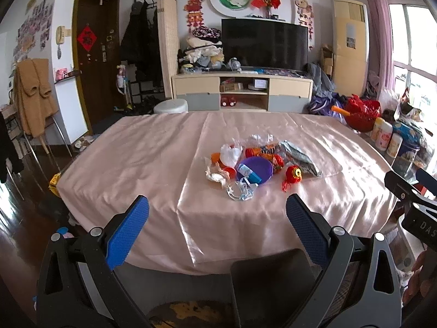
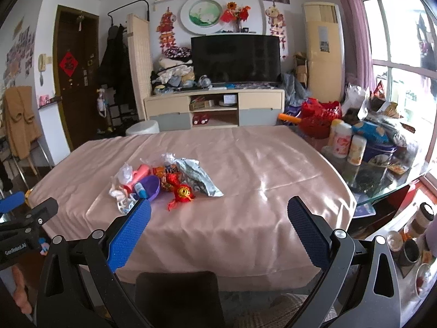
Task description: Collect trash
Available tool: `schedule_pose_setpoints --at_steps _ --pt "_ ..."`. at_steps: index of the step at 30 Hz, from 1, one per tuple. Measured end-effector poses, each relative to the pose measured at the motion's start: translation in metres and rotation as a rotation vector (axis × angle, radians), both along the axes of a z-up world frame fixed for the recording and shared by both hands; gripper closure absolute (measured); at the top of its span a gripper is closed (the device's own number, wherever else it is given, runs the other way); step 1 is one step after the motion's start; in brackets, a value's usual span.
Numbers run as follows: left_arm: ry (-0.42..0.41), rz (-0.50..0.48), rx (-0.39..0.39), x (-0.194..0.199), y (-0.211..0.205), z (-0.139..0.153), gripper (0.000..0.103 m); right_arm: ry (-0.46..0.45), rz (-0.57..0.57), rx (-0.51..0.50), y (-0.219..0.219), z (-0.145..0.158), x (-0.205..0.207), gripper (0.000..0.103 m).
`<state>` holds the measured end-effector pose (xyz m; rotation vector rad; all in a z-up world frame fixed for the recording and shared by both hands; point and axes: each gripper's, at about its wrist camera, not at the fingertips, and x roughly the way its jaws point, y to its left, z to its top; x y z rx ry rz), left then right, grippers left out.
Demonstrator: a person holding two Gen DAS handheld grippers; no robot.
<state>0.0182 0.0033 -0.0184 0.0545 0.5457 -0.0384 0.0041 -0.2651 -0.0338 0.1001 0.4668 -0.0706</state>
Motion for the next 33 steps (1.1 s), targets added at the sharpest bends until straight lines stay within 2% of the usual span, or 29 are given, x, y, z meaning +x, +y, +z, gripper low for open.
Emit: schedule_pose_setpoints --at_steps 5,11,15,19,25,26,28,30,32,33 --pt "0.043 -0.005 -0.006 0.019 0.002 -0.016 0.008 0.037 0.016 0.012 0.002 -0.017 0.02 0.003" --pt "0.096 0.02 -0.003 0.044 0.008 -0.041 0.008 0.098 0.036 0.093 0.002 -0.041 0.055 0.003" --pt "0.152 -0.013 -0.008 0.064 0.01 -0.06 0.008 0.155 0.11 0.119 0.012 -0.059 0.083 0.003" --pt "0.191 -0.055 0.013 0.084 0.004 -0.074 0.008 0.218 0.113 0.096 0.021 -0.077 0.114 0.003" --pt "0.236 -0.083 0.003 0.113 0.005 -0.088 0.011 0.265 0.167 0.169 0.022 -0.095 0.143 0.004" --pt "0.245 -0.092 -0.005 0.117 0.005 -0.09 0.015 0.271 0.184 0.179 0.023 -0.097 0.147 0.007" --pt "0.263 -0.112 -0.025 0.124 0.005 -0.095 0.02 0.293 0.215 0.198 0.027 -0.102 0.156 0.03" --pt "0.279 -0.132 -0.027 0.13 0.002 -0.101 0.027 0.316 0.232 0.212 0.028 -0.107 0.165 0.042" --pt "0.299 -0.157 -0.027 0.135 -0.002 -0.106 0.038 0.31 0.222 0.192 0.029 -0.106 0.171 0.044" --pt "0.307 -0.167 -0.033 0.138 -0.003 -0.108 0.039 0.309 0.224 0.193 0.029 -0.106 0.174 0.044"
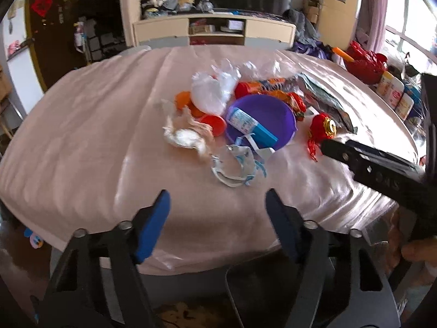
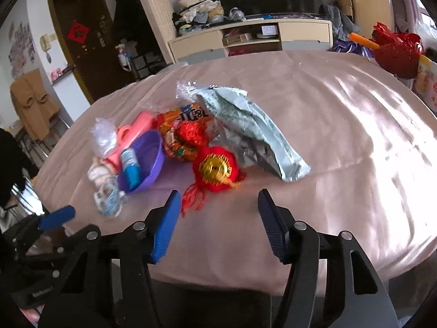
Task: Collect trash
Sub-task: 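Grasp the red lantern ornament with the right gripper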
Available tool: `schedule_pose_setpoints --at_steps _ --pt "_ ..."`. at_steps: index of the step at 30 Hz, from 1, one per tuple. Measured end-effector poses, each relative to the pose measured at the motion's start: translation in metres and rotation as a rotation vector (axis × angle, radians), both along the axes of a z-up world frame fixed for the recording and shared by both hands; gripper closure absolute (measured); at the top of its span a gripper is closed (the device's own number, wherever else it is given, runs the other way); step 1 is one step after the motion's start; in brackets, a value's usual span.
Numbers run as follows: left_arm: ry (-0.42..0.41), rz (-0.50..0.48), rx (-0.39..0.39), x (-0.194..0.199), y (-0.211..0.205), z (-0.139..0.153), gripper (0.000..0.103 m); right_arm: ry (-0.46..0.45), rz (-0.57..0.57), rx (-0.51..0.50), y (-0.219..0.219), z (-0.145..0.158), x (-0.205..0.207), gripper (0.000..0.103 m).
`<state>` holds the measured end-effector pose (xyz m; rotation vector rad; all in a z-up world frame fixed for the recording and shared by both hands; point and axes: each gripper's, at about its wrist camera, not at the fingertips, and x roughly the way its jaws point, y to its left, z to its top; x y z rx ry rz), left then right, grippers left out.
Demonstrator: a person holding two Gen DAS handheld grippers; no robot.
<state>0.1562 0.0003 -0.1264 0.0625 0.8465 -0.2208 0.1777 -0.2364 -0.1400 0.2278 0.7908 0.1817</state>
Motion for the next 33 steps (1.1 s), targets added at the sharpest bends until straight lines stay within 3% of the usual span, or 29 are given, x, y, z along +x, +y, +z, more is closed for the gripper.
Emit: schedule_pose_setpoints --at_steps 2,10,11,13,14,20,33 --pt "0.011 -0.012 -0.012 0.005 -0.002 -0.002 0.047 0.003 0.0 0.003 -0.001 0.001 0.006 0.047" --pt "0.012 -0.035 -0.026 0.023 -0.016 -0.006 0.05 -0.004 0.003 -0.018 0.006 0.001 0.026 0.048" --pt "0.011 -0.034 -0.025 0.023 -0.015 -0.006 0.056 -0.005 0.006 -0.018 0.006 0.001 0.026 0.049" --pt "0.013 -0.032 -0.022 0.026 -0.016 -0.005 0.069 -0.003 0.018 -0.016 0.007 0.002 0.025 0.064" --pt "0.018 -0.036 -0.029 0.027 -0.016 -0.004 0.078 -0.004 0.022 -0.016 0.008 0.002 0.025 0.064" --pt "0.014 -0.05 -0.025 0.018 -0.015 0.001 0.094 -0.013 0.049 -0.011 0.011 0.009 0.013 0.065" --pt "-0.039 -0.062 -0.051 -0.054 -0.014 0.024 0.098 -0.063 0.062 -0.029 0.004 0.041 -0.065 0.065"
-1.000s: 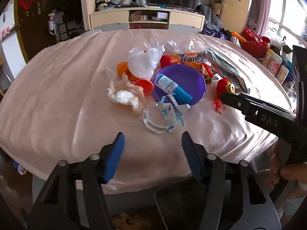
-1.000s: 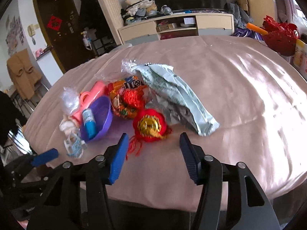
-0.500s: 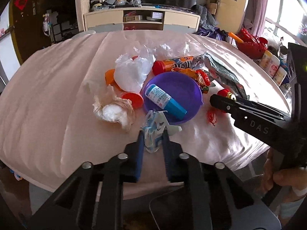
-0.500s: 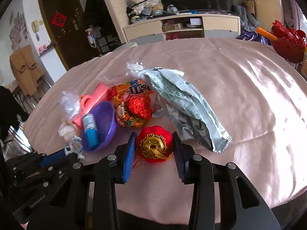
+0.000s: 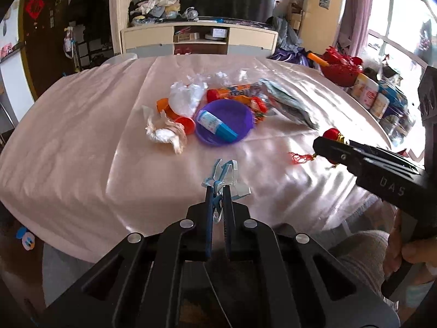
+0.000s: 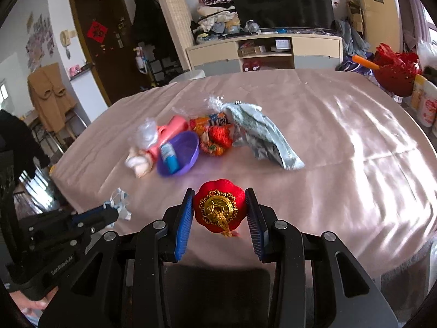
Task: Collect trash
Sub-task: 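Drop the red ornament into the black bin with the right gripper while the left drops a wrapper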
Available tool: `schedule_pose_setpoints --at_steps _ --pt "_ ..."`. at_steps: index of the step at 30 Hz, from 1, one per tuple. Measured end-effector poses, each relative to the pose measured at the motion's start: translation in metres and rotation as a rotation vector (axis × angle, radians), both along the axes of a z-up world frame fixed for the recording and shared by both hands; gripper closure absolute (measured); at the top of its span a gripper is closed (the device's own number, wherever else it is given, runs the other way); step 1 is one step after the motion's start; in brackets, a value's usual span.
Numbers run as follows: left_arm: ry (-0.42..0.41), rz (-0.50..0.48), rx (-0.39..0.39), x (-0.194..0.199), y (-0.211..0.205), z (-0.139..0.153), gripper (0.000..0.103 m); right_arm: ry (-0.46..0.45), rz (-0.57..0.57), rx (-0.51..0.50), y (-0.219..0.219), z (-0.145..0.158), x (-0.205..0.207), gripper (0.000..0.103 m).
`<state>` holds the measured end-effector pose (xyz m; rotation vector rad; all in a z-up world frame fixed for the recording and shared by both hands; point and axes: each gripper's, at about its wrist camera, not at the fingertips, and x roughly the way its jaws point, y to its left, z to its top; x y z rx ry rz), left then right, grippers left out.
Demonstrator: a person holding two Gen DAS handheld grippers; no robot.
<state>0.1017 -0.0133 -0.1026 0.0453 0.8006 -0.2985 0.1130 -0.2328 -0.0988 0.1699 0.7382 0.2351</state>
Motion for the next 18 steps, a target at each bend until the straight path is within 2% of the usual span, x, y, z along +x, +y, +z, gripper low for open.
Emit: schedule_pose_setpoints --at_steps 6,18 --pt "0.047 -0.012 0.03 -0.028 -0.008 -0.021 0.098 0.076 -0.006 -0.03 0.002 -0.027 -0.028 0.065" --pt "0.266 -0.054 0.012 -0.054 -0.021 -0.101 0.098 0.244 -0.016 -0.053 0.0 -0.1 -0.056 0.065"
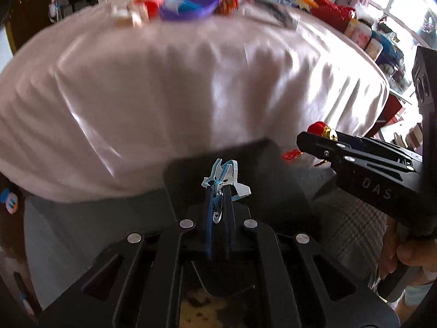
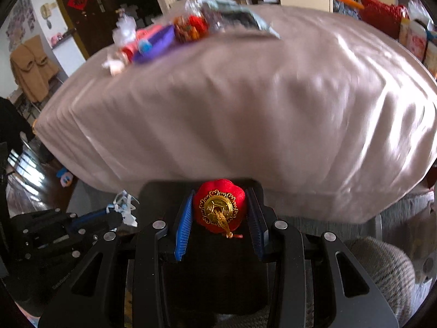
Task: Collect trash
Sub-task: 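Drop the red ornament into the black bin with the right gripper while the left drops a wrapper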
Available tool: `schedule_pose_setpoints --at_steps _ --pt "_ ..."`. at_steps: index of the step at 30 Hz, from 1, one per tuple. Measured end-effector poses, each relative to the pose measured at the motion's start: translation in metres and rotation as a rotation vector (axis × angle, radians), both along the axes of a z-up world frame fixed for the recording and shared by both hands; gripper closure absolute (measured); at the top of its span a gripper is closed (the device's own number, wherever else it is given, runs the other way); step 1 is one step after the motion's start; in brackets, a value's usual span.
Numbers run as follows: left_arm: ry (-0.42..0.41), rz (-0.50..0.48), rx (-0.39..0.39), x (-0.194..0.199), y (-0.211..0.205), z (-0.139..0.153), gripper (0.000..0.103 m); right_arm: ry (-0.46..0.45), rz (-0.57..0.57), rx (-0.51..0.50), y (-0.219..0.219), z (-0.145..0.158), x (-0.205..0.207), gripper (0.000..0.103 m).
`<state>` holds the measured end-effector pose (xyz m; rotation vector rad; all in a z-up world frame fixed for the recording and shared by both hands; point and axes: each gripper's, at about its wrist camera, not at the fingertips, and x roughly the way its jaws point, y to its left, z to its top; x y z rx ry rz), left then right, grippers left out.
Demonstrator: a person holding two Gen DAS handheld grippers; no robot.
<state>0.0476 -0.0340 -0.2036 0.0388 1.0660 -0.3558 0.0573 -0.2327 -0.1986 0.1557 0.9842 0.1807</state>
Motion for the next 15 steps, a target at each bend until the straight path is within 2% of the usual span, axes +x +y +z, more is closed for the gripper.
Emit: schedule_pose_setpoints --at_steps 6,8,9,11,12,15 --pt "0.062 -0.011 0.003 -0.005 -0.003 -0.027 0.094 0.047 0.004 0.017 -0.001 -0.017 -0.004 0.064" --pt "0.062 -0.009 0.01 -0.006 -0.003 -0.029 0.084 0.049 0.004 0.011 -0.001 -0.017 -0.004 0.064" --pt "0.058 -0.005 0.014 -0.006 -0.003 -0.028 0.082 0.048 0.002 0.009 -0.001 -0.016 -0.003 0.062" --pt "0.053 0.003 0.019 -0.006 -0.001 -0.027 0.077 0.045 -0.006 0.006 -0.001 -0.013 -0.002 0.051" --pt "0.05 0.007 0.02 -0.005 0.0 -0.026 0.076 0.041 -0.012 0.002 -0.003 -0.012 -0.002 0.041" --pt "0.043 0.017 0.028 -0.004 0.004 -0.02 0.071 0.028 -0.023 0.001 -0.008 -0.008 -0.004 0.04"
